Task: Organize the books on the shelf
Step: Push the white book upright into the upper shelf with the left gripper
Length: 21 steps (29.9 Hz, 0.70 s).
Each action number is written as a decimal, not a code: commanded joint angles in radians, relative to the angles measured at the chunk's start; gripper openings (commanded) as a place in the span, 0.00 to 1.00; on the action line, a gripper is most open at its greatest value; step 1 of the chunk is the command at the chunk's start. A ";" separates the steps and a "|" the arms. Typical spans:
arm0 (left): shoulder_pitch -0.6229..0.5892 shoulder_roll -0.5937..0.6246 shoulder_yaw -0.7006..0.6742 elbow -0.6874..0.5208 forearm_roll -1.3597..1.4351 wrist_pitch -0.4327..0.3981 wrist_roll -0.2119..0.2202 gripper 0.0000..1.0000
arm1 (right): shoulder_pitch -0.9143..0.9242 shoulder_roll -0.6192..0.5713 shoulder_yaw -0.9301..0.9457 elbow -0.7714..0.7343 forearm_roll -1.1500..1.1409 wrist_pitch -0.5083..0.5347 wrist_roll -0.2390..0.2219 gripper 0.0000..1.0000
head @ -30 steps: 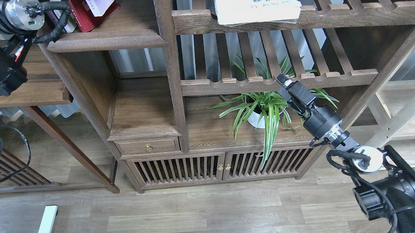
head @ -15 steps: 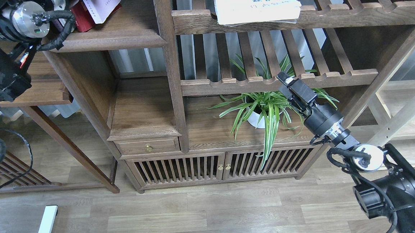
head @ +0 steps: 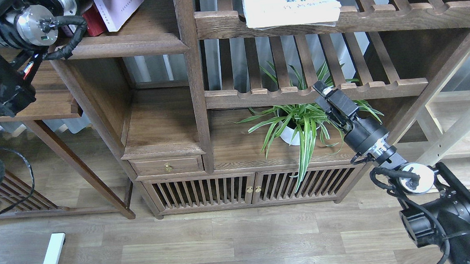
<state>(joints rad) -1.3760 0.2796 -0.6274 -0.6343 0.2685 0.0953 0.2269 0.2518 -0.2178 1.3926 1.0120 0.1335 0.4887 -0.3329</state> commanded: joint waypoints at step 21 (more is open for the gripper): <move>-0.023 0.013 0.012 -0.077 0.000 0.035 0.015 0.34 | 0.000 0.002 -0.007 -0.001 0.000 0.000 0.000 0.91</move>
<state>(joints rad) -1.3961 0.2883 -0.6139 -0.6940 0.2684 0.1230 0.2372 0.2515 -0.2178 1.3857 1.0125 0.1335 0.4887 -0.3329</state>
